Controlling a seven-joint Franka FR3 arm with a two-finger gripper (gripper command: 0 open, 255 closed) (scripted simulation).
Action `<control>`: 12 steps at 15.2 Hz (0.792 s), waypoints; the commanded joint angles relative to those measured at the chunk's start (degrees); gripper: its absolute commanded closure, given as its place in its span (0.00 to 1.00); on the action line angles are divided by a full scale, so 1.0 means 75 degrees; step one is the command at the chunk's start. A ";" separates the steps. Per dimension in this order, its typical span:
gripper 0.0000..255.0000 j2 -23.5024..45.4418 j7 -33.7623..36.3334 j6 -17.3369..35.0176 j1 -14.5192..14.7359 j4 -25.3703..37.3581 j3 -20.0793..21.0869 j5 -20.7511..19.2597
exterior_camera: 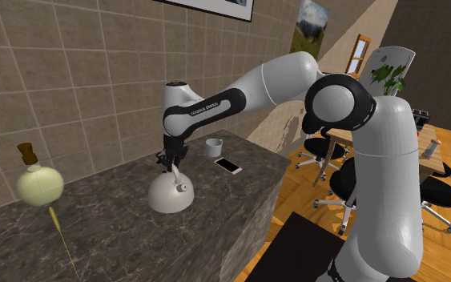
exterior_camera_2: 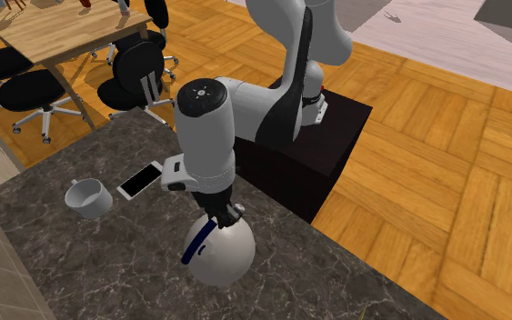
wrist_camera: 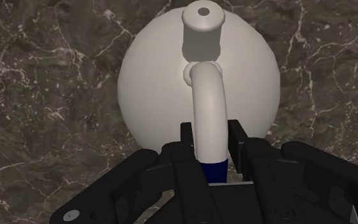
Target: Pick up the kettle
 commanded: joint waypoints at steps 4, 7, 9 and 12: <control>1.00 -0.0041 -0.0011 -0.0081 -0.0005 0.0035 0.0006 0.0014; 1.00 -0.0160 -0.0038 -0.0339 -0.0012 0.0177 0.0022 0.0050; 1.00 -0.0233 -0.0055 -0.0514 -0.0016 0.0280 0.0032 0.0072; 1.00 -0.0332 -0.0079 -0.0780 -0.0020 0.0450 0.0045 0.0103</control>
